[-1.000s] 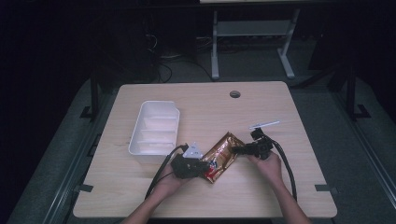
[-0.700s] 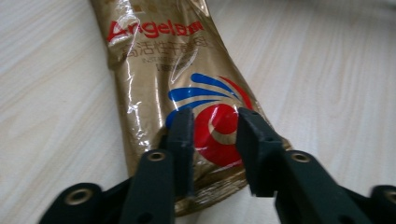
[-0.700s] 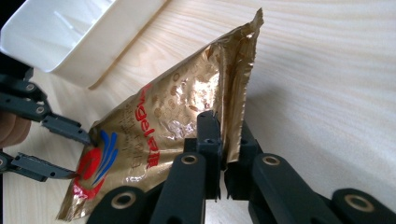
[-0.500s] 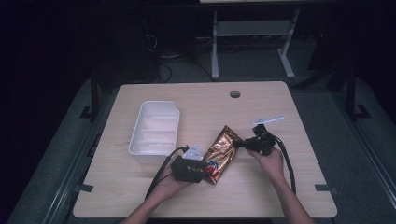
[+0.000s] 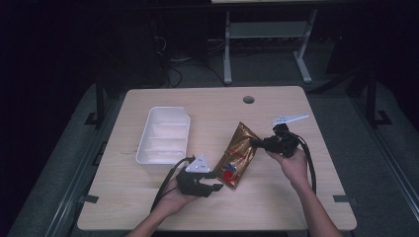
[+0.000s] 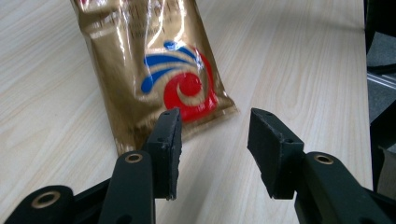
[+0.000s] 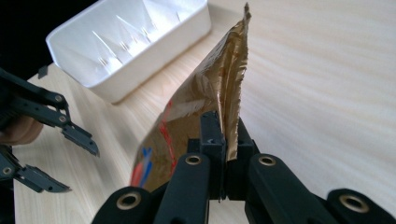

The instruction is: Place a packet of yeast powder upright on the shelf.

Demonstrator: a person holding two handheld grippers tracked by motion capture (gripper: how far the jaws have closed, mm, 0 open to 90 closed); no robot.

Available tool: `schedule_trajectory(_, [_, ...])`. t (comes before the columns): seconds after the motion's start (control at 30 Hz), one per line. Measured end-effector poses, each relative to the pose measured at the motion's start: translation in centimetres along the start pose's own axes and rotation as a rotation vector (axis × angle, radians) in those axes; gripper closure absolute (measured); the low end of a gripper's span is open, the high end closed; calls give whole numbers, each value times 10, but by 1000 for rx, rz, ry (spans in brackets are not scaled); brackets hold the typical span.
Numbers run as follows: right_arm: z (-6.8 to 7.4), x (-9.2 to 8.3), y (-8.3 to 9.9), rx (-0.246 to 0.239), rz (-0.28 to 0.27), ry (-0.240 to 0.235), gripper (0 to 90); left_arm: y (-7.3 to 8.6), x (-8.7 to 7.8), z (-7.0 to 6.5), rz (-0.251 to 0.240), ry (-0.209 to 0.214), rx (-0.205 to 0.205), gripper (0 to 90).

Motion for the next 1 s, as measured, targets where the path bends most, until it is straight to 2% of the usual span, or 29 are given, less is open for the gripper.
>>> schedule_trajectory(0.17, [4,-6,-9,-32,-5,-3,890,4,-3,-3,-6,2,8,521])
schedule_trajectory(0.23, [7,-8,-13,-47,-13,-3,890,7,-5,-5,-6,0,25,520])
schedule_trajectory(0.5, [12,-13,-29,-91,0,-7,891,14,-10,-7,-14,5,19,496])
schedule_trajectory(0.67, [15,-15,-37,-113,-10,-8,892,18,-13,-9,-17,7,22,484])
schedule_trajectory(1.0, [24,-12,-60,-170,4,-10,892,22,-21,-11,-24,11,17,432])
Point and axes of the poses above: each handheld gripper's, and its own axes: x roughly forward along the jaws, y roughly out of its underside, z roughly to its left, the point moved 3 cm from there along x, roughly forward along the jaws, and after that the axes turned 2 degrees about y, right-handed, at the moved point
